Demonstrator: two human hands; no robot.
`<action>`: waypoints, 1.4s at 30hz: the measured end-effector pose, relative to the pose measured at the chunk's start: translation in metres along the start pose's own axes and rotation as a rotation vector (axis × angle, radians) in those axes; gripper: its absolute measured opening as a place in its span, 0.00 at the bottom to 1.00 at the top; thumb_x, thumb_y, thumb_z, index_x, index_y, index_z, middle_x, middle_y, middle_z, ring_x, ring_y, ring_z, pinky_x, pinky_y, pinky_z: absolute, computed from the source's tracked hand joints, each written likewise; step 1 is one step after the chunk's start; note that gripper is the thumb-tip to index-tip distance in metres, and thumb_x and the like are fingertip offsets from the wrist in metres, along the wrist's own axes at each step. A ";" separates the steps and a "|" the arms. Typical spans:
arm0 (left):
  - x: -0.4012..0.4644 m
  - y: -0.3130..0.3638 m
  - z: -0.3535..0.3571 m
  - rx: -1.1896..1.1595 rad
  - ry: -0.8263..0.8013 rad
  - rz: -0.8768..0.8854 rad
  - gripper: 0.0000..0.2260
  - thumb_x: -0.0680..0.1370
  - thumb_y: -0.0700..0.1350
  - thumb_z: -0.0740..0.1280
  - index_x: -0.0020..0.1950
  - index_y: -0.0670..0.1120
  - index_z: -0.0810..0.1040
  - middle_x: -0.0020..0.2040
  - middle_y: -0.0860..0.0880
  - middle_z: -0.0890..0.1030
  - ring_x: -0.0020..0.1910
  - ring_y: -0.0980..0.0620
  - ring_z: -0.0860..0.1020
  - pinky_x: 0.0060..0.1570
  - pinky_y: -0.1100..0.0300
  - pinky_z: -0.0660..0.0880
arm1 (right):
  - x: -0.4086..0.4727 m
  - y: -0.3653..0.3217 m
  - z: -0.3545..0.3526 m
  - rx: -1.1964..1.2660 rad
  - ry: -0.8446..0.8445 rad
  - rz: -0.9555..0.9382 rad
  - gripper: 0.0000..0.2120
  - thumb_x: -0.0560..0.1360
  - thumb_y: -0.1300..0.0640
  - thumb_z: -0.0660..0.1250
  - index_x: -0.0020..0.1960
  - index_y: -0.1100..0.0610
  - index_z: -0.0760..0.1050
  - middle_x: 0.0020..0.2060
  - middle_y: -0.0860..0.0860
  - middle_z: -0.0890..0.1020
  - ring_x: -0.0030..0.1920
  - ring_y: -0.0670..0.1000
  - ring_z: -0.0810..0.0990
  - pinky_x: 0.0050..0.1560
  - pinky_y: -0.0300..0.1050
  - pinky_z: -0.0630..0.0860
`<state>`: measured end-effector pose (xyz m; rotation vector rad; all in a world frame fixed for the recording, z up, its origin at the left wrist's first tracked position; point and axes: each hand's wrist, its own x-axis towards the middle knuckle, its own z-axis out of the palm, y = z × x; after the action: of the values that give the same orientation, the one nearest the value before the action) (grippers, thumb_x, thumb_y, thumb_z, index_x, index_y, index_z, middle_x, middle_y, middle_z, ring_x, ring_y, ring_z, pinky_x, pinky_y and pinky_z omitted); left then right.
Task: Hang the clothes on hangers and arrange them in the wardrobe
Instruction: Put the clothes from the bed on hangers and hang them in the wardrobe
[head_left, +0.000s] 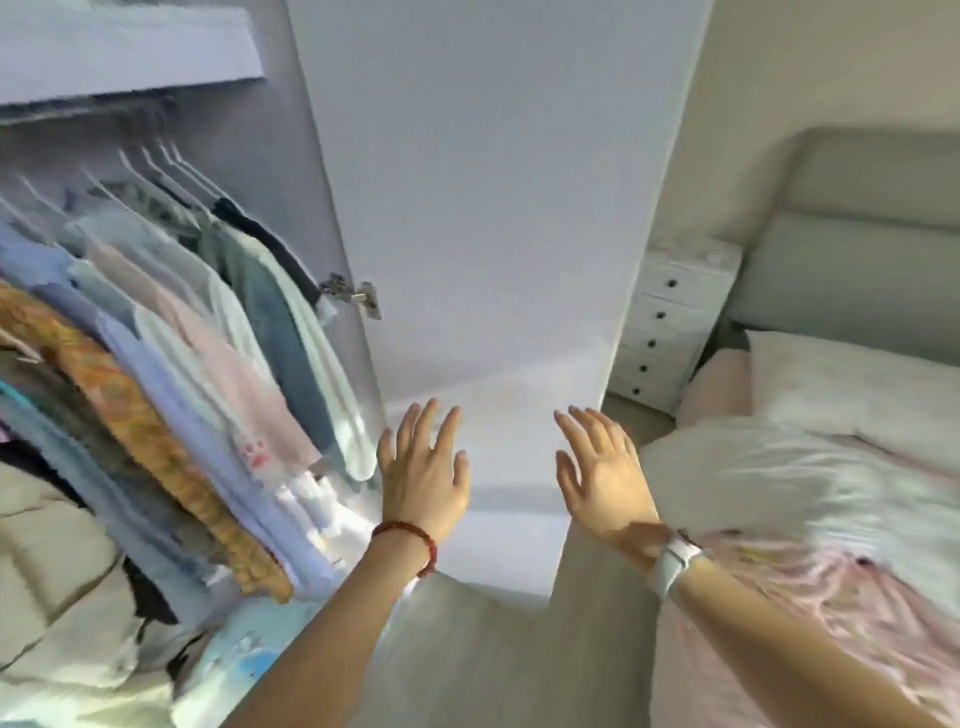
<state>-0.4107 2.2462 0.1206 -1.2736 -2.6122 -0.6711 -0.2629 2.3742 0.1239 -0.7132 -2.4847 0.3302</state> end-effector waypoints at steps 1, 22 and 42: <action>0.000 0.028 0.016 -0.037 -0.040 0.063 0.22 0.76 0.43 0.61 0.71 0.47 0.66 0.73 0.45 0.62 0.73 0.47 0.57 0.69 0.48 0.51 | -0.016 0.026 -0.011 -0.015 -0.008 0.062 0.21 0.73 0.60 0.61 0.65 0.64 0.70 0.63 0.62 0.73 0.66 0.62 0.69 0.65 0.61 0.65; 0.085 0.393 0.320 -0.206 -0.787 0.795 0.21 0.79 0.46 0.57 0.72 0.49 0.61 0.73 0.49 0.60 0.71 0.51 0.59 0.67 0.55 0.60 | -0.182 0.370 -0.096 -0.064 0.170 1.348 0.18 0.78 0.61 0.55 0.68 0.61 0.65 0.66 0.59 0.69 0.67 0.57 0.66 0.66 0.49 0.63; 0.060 0.545 0.575 0.085 -1.122 0.822 0.23 0.75 0.57 0.62 0.68 0.51 0.67 0.68 0.47 0.64 0.67 0.46 0.61 0.64 0.51 0.62 | -0.245 0.698 -0.087 0.091 0.259 1.733 0.14 0.76 0.66 0.51 0.50 0.70 0.74 0.46 0.64 0.79 0.45 0.62 0.78 0.46 0.53 0.74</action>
<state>0.0064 2.8451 -0.1926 -2.9959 -2.1735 0.4371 0.2550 2.8268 -0.1615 -2.4449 -0.9898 0.8023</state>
